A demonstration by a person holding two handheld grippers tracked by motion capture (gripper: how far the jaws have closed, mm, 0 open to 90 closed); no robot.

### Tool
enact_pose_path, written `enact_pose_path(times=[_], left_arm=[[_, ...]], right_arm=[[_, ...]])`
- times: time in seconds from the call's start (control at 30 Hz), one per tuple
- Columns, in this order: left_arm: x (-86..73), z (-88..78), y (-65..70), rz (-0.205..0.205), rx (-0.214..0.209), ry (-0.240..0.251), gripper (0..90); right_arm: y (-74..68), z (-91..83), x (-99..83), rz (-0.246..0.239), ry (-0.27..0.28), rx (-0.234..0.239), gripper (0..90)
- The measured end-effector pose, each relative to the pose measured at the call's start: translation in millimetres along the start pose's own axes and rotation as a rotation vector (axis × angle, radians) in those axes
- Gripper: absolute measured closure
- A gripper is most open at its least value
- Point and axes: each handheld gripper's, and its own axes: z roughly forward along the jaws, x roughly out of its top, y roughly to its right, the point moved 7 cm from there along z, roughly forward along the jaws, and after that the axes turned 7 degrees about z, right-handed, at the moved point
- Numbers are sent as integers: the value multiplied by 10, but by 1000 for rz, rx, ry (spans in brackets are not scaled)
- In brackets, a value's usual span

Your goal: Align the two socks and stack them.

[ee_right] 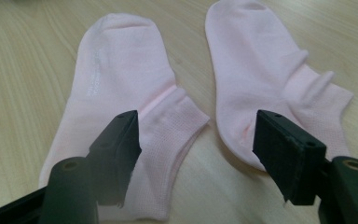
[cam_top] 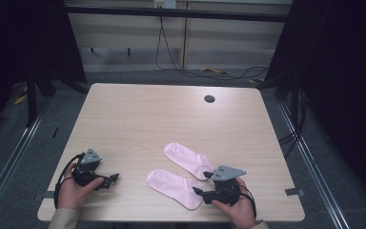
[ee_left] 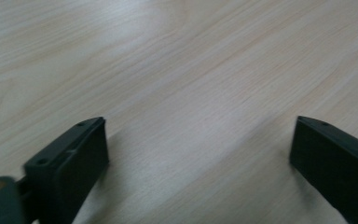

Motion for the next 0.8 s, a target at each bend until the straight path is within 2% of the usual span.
enact_pose_path(times=[0.03, 0.1, 0.2, 0.33, 0.37, 0.4, 0.43, 0.47, 0.5, 0.57, 0.6, 0.7, 0.73, 0.8], left_arm=[[0, 0, 0, 0, 0, 0, 131], [55, -8, 40, -12, -22, 24, 149], [151, -29, 104, -15, -33, 51, 147], [249, -11, 242, 1, -61, 51, 148], [292, 20, 331, 28, -79, 36, 149], [292, 20, 331, 28, -79, 36, 149], [344, 56, 411, 61, -86, 29, 150], [344, 56, 411, 61, -86, 29, 152], [399, 91, 510, 67, -109, 31, 153], [420, 106, 547, 82, -110, 28, 160], [447, 133, 623, 97, -120, 19, 169], [468, 155, 671, 100, -118, 23, 200], [487, 164, 698, 113, -121, 24, 211], [497, 174, 720, 105, -129, 33, 230]], right_arm=[[0, 0, 0, 0, 0, 0, 317], [3, -2, 4, -9, -2, -9, 319], [12, -9, 4, -24, 1, -21, 333], [5, -28, 25, -27, 13, -27, 338], [8, -26, 23, -27, 11, -29, 341], [9, -25, 22, -29, 11, -26, 345], [6, -26, 21, -28, 12, -23, 349], [6, -26, 21, -28, 12, -23, 349], [-2, -24, 22, -33, 11, -14, 367], [-13, -18, 26, -36, 12, -6, 381], [-21, -15, 25, -35, 13, -2, 391], [-27, -11, 19, -32, 8, 0, 416], [-32, -11, 27, -27, 15, -2, 468], [-38, -12, 32, -18, 18, 4, 481]])
